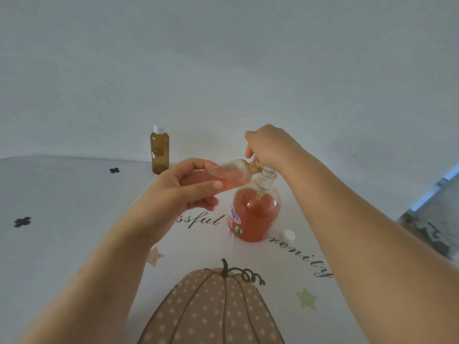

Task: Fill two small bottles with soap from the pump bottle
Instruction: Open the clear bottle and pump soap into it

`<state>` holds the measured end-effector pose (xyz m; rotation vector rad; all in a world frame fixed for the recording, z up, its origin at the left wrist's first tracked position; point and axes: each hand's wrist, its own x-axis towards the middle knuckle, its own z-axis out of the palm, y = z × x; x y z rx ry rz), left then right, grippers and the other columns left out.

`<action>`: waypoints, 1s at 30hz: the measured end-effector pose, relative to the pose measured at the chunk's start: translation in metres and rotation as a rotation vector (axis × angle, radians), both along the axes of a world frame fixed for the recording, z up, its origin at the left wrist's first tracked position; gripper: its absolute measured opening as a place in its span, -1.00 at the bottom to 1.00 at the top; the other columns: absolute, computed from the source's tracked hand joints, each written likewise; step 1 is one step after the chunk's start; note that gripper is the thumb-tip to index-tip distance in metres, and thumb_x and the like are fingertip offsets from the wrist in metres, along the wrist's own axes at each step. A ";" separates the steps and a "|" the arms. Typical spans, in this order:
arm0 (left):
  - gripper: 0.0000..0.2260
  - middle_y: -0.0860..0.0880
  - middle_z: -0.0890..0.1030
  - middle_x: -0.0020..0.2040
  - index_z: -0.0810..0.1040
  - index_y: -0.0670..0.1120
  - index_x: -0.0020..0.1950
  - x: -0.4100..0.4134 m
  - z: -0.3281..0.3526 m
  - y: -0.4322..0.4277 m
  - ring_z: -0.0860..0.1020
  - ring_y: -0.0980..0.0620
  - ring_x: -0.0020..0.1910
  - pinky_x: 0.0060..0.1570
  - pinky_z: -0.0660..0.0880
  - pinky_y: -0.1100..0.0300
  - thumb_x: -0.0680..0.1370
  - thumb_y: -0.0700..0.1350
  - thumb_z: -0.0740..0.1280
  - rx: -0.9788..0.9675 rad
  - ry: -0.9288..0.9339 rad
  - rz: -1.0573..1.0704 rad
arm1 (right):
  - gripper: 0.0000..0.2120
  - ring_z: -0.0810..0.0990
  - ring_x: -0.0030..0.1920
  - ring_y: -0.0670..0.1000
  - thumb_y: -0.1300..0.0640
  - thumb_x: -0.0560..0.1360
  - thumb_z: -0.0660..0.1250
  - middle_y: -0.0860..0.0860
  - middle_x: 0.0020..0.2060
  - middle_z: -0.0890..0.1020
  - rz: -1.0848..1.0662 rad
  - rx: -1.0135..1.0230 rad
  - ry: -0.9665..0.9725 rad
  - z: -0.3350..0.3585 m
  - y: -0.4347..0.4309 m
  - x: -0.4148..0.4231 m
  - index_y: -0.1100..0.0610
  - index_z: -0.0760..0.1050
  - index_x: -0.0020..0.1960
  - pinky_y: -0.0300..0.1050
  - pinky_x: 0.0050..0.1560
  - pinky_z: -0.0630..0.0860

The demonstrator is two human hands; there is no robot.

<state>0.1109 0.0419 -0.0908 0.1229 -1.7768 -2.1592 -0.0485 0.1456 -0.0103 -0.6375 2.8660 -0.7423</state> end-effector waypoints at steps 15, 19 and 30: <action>-0.68 -0.07 0.66 -0.13 0.60 -0.17 0.10 0.000 -0.001 0.000 0.61 -0.06 -0.22 -0.14 0.59 0.14 0.36 -0.21 0.47 0.033 -0.029 -0.022 | -0.61 0.65 -0.11 0.11 0.03 0.62 0.05 0.07 -0.11 0.70 0.032 0.022 0.067 0.005 0.003 -0.001 0.17 0.62 0.01 -0.03 -0.01 0.52; -0.66 -0.11 0.65 -0.14 0.60 -0.18 0.10 0.001 0.001 -0.001 0.61 -0.07 -0.22 -0.17 0.59 0.15 0.35 -0.21 0.48 0.039 -0.018 -0.013 | -0.60 0.64 -0.11 0.10 0.01 0.63 0.04 0.06 -0.12 0.69 0.042 0.048 0.101 0.007 0.004 0.000 0.15 0.62 0.01 -0.08 -0.13 0.45; -0.69 -0.06 0.66 -0.13 0.61 -0.17 0.07 -0.001 -0.001 -0.001 0.61 -0.07 -0.23 -0.15 0.59 0.15 0.34 -0.21 0.48 0.029 -0.046 -0.024 | -0.61 0.62 -0.03 0.16 0.09 0.64 0.02 0.12 -0.05 0.68 0.064 0.070 0.079 -0.007 0.001 -0.004 0.19 0.60 0.07 -0.02 0.05 0.53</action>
